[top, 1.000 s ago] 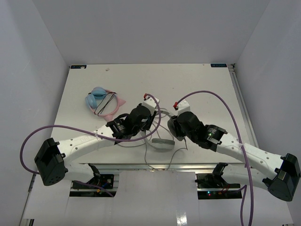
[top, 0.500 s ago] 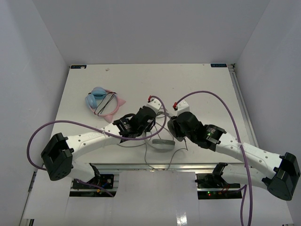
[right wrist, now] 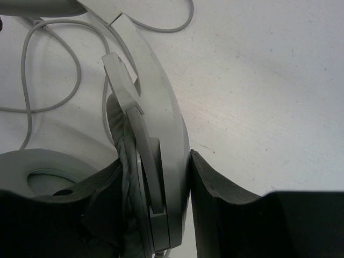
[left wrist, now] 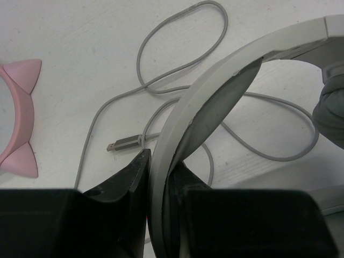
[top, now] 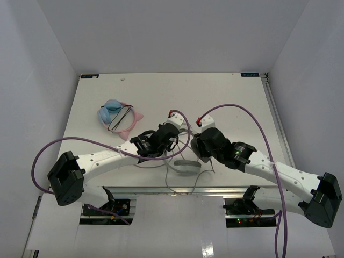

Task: Wrap the headphones

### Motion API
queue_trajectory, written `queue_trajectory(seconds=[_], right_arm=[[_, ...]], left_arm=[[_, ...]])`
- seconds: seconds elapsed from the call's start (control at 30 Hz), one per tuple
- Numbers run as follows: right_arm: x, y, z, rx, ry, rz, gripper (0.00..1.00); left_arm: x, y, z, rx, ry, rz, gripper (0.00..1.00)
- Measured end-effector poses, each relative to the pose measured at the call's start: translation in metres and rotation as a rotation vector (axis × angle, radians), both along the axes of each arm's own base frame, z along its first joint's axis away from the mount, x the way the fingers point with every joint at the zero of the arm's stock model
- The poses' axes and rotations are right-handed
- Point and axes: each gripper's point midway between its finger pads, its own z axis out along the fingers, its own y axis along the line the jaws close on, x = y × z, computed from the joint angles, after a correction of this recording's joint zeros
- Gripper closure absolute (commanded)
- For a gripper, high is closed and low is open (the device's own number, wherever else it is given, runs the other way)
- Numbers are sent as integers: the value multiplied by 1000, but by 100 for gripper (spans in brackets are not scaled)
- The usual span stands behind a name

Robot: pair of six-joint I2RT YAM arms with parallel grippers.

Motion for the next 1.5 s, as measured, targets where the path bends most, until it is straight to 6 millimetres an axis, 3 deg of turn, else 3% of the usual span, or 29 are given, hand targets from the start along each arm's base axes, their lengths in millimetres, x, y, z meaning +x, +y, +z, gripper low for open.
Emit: queue_trajectory(seconds=[0.13,0.23,0.37,0.5,0.6,0.83,0.93,1.07,1.33,1.5], right_arm=[[0,6,2,13,0,27,36],[0,14,16,57,-25,54,25],[-3,28,47,154,-64,109,17],[-2,42,86,251,-120,153,16],[-5,48,113,316,-172,197,16],[-28,36,173,432,-310,314,12],[-35,28,188,448,-365,347,12],[-45,28,191,474,-405,410,15],[-67,38,129,505,-375,547,18],[-74,56,106,546,-364,628,21]], left_arm=[[-3,6,0,2,20,36,100],[-5,15,16,-7,17,82,100],[-6,34,59,-96,-35,153,100],[-7,57,107,-212,-105,215,100],[-8,72,128,-245,-131,257,100],[-2,103,137,-214,-149,366,100],[-5,111,144,-208,-155,380,100],[-11,117,165,-249,-173,380,100],[-28,131,210,-414,-230,367,100],[-42,138,228,-512,-246,337,100]])
